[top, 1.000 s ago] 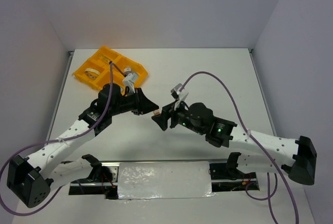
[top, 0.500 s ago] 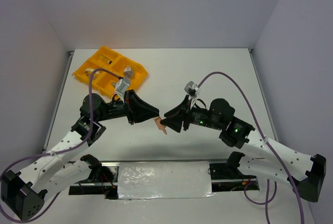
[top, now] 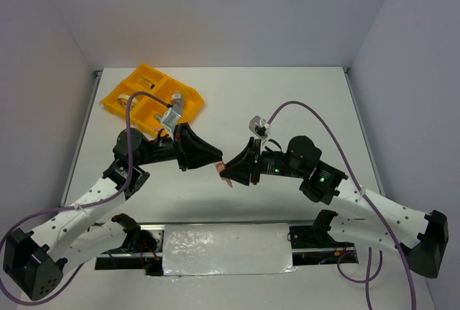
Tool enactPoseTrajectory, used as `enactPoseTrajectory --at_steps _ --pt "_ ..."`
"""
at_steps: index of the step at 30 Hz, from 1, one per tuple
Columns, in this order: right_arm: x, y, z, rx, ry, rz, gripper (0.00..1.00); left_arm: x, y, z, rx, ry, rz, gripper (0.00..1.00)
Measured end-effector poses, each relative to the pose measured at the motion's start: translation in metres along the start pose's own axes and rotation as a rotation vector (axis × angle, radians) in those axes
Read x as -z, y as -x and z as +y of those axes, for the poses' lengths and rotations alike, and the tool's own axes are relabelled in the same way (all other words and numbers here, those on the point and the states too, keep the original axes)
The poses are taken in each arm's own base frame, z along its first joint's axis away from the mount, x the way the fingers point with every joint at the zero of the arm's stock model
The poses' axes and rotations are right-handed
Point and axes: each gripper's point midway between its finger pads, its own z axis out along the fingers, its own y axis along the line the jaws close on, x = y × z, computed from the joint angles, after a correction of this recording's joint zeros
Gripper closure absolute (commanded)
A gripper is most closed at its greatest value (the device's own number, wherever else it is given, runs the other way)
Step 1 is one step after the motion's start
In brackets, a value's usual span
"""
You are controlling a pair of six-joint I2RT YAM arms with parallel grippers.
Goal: Sort the stationery into containers
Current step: Close the pen cap on the pen.
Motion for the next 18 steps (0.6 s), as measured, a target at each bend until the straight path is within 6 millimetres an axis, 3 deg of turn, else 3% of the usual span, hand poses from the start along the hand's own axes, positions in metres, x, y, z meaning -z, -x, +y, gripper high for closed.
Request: enactPoseTrajectory --at_steps 5,6,7,8,13,18 --pt "-0.0025 0.0039 0.0009 0.009 0.010 -0.016 0.69 -0.0010 0.0047 -0.0036 -0.002 -0.015 -0.017 1.00" --pt "-0.0027 0.0052 0.0012 0.012 0.011 -0.021 0.82 -0.0011 0.0056 -0.0045 -0.002 -0.018 -0.020 1.00" --pt "-0.0030 0.0057 0.0010 0.012 0.011 -0.023 0.88 -0.0011 0.0064 -0.0053 -0.005 -0.021 -0.022 1.00" --pt "-0.0033 0.0063 0.0009 0.016 0.013 -0.025 1.00 -0.0012 0.0072 -0.0058 -0.011 -0.024 -0.025 1.00" --pt "-0.0042 0.0058 0.0004 0.018 0.019 -0.035 1.00 0.0001 0.0087 -0.0059 -0.015 -0.011 -0.034 1.00" --pt "-0.0050 -0.0006 -0.0020 0.015 0.030 -0.048 0.88 0.0022 0.0057 -0.0024 -0.012 0.021 -0.029 1.00"
